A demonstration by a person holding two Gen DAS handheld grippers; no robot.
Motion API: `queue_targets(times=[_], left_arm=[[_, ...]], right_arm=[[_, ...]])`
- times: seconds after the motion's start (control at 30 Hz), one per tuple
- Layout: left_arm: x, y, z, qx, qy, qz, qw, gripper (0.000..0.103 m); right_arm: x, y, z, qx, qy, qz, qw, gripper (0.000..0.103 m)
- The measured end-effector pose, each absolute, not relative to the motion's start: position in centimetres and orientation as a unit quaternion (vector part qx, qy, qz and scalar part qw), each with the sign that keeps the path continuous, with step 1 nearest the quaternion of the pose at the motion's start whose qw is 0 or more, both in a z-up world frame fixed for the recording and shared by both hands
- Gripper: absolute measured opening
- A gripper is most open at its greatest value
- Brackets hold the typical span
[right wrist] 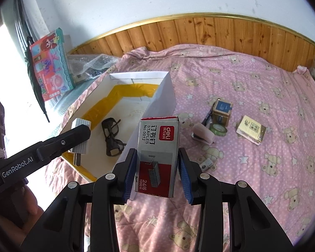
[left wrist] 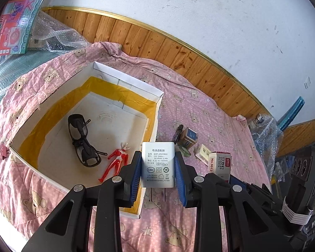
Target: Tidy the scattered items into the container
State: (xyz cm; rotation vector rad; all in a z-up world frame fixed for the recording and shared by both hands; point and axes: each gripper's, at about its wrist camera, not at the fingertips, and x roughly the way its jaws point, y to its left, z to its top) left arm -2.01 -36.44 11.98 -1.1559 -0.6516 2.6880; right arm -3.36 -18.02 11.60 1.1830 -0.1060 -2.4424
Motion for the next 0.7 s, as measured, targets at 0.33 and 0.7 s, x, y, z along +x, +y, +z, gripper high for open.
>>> queue_targets(times=[0.33,0.7], left_arm=[[-2.5,-38.7,11.8,-0.383,-0.23,0.893,0.063,0.031],[-3.4,-40.8,11.3,-0.388,-0.235,0.89,0.043,0.031]], right_arm=[[-4.3,-20.7,11.9,0.426,-0.028,-0.875,0.226,0.04],[-5.7,-23.3,12.4,0.424,-0.018,-0.872,0.245,0.04]])
